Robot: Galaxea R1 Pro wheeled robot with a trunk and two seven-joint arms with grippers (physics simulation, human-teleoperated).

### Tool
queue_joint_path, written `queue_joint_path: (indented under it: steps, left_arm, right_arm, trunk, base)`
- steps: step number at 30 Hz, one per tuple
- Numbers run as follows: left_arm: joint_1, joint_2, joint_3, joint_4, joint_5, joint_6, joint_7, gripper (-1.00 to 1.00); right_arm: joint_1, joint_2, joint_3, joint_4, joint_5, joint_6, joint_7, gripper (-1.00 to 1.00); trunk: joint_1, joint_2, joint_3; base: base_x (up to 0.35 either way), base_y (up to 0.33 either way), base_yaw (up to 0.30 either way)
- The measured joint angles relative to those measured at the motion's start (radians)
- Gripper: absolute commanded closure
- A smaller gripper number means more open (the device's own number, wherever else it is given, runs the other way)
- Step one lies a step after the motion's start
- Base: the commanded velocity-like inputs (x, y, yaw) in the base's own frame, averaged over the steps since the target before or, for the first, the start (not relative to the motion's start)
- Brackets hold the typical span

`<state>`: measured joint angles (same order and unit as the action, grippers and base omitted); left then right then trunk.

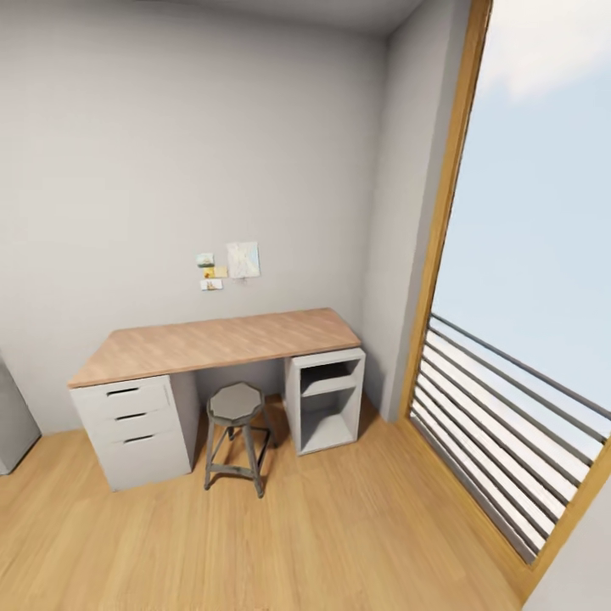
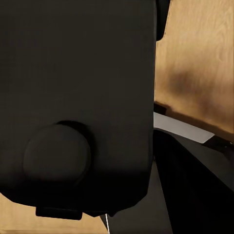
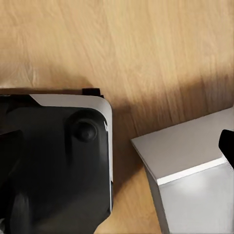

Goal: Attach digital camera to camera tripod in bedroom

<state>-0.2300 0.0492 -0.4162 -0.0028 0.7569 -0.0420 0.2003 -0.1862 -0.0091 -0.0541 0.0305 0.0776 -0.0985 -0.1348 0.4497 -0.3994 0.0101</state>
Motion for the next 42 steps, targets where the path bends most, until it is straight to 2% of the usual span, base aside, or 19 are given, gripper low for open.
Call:
queue_joint_path:
  steps: [42]
  left_arm:
    - [0.000, -0.002, 0.000, 0.000, 0.000, 0.000, 0.000, 1.00]
  right_arm:
    - [0.000, 0.000, 0.000, 0.000, 0.000, 0.000, 0.001, -1.00]
  trunk:
    - [0.000, 0.000, 0.000]
  base:
    - [0.000, 0.000, 0.267]
